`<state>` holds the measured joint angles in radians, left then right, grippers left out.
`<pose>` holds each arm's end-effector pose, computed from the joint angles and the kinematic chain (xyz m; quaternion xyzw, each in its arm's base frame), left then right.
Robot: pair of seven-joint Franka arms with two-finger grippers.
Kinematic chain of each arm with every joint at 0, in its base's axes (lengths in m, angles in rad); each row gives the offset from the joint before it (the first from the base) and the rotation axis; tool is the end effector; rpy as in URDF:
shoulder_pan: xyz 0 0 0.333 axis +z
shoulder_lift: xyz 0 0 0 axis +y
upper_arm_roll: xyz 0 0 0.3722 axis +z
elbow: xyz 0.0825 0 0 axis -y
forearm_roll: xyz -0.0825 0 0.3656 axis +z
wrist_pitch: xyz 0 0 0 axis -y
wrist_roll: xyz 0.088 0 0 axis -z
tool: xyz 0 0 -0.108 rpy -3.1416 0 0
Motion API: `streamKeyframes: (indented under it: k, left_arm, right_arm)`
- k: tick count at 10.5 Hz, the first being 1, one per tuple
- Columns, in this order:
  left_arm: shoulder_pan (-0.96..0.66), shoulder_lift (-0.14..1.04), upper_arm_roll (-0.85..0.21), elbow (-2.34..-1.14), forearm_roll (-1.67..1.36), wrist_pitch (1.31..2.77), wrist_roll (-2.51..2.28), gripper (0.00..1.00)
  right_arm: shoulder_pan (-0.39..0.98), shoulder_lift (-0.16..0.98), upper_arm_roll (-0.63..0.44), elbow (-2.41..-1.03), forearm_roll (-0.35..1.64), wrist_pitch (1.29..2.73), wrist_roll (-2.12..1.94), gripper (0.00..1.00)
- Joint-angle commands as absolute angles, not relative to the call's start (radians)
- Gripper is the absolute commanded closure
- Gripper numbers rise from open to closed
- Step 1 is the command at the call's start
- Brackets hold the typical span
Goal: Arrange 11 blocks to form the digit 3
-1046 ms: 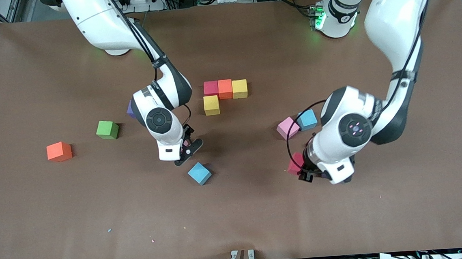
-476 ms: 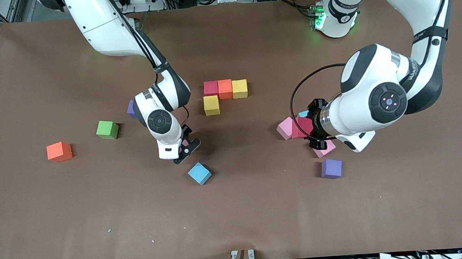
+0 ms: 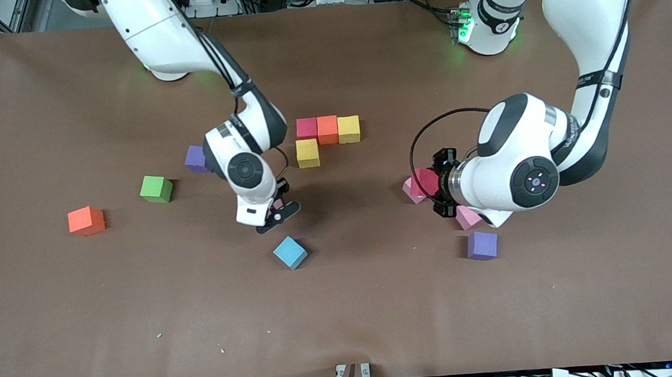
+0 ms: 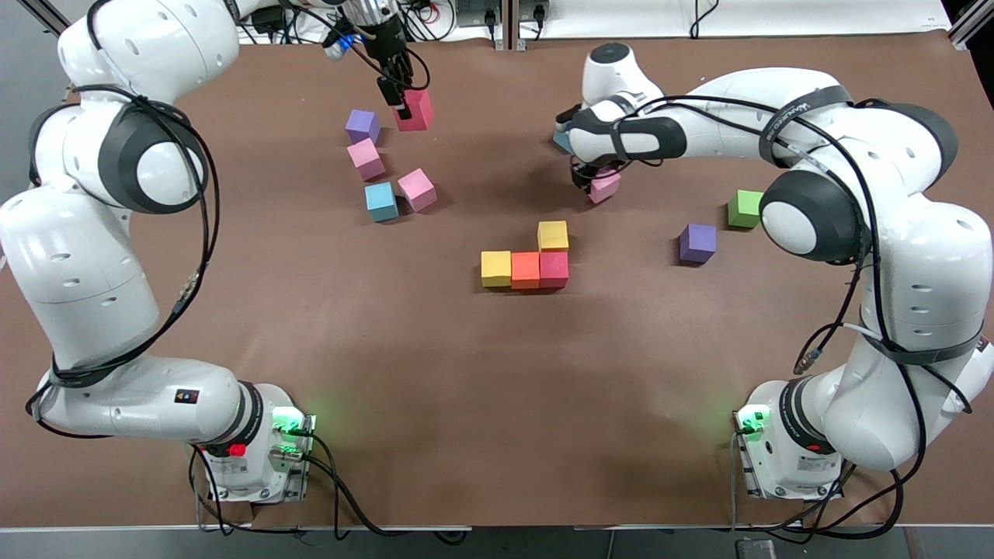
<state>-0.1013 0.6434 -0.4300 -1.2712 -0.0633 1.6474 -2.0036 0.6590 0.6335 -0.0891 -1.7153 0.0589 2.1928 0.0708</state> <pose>0.6507 -0.2936 0.4390 -0.7067 -0.6812 0.1841 0.0518 0.5631 0.3731 0.2672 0.9692 0.2342 -0.0711 0.0282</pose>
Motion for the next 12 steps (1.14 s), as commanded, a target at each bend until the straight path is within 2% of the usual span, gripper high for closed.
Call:
streamKeyframes:
  k: [1,3,5,12]
  left_arm:
    - [-0.112,0.635,-0.429,-1.275,-0.084,1.678,-2.023,1.0]
    - [-0.112,0.635,-0.428,-1.285,-0.08,1.678,-2.025,1.0]
    - [-0.13,0.626,-0.426,-1.33,-0.045,1.681,-2.026,1.0]
    - [-0.123,0.623,-0.428,-1.338,-0.044,1.695,-2.026,1.0]
  right_arm:
    - [0.686,0.626,-0.075,-1.692,0.113,2.16,0.23,1.0]
    - [0.706,0.626,-0.074,-1.689,0.216,2.161,0.279,1.0]
    - [0.716,0.63,-0.074,-1.683,0.222,2.171,0.387,1.0]
    - [0.773,0.666,-0.075,-1.68,0.221,2.258,0.515,1.0]
